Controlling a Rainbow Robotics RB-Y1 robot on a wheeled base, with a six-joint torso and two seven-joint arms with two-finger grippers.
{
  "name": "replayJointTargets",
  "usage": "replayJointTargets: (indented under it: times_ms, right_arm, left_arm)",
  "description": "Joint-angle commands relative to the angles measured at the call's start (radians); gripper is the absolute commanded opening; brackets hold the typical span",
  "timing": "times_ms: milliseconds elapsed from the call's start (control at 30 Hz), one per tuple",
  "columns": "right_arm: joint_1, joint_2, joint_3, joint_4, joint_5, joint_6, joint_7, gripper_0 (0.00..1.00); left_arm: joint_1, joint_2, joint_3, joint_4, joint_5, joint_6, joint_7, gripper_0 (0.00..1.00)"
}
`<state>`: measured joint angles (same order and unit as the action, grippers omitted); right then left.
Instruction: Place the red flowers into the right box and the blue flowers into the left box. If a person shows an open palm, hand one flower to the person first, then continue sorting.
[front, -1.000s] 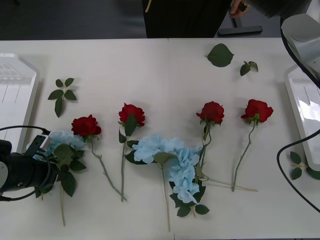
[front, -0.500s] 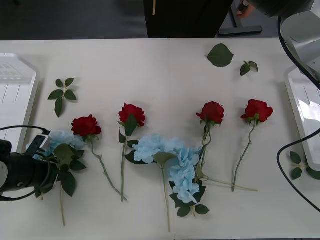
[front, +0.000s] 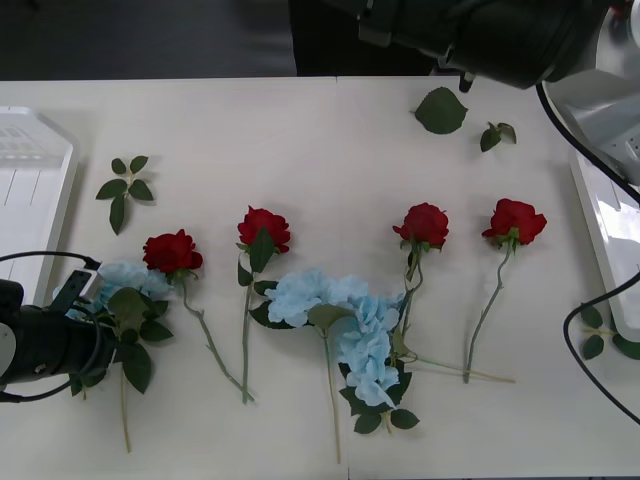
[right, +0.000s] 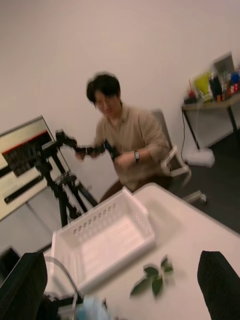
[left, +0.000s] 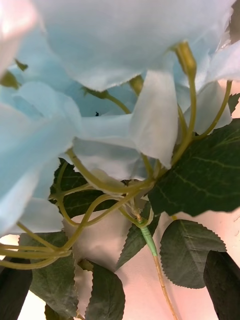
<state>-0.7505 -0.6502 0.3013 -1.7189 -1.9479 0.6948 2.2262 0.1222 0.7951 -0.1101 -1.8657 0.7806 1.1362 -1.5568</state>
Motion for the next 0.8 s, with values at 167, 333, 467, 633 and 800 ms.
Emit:
replayJointTargets:
  times_ms: [167, 333, 467, 633, 800]
  right_arm:
    - [0.091, -0.144, 0.073, -0.015, 0.379, 0.278, -0.525, 0.88]
    - [0.128, -0.163, 0.073, -0.099, 0.699, 0.534, -0.965, 0.88]
    - [0.146, -0.146, 0.073, -0.128, 0.897, 0.718, -1.234, 0.88]
    - [0.168, -0.114, 0.073, -0.113, 1.054, 0.842, -1.415, 0.87]
    - [0.203, -0.058, 0.073, -0.074, 1.244, 0.911, -1.516, 0.88]
  left_arm:
    - [-0.024, -0.013, -0.008, -0.003, -0.009, -0.012, 0.066, 1.00]
    - [-0.026, -0.020, -0.011, 0.008, -0.015, -0.015, 0.066, 1.00]
    - [-0.038, -0.019, -0.006, 0.008, -0.023, -0.003, 0.063, 1.00]
    - [-0.049, -0.020, -0.006, 0.010, -0.038, -0.001, 0.069, 1.00]
    - [-0.069, -0.030, -0.023, 0.042, -0.046, -0.001, 0.064, 1.00]
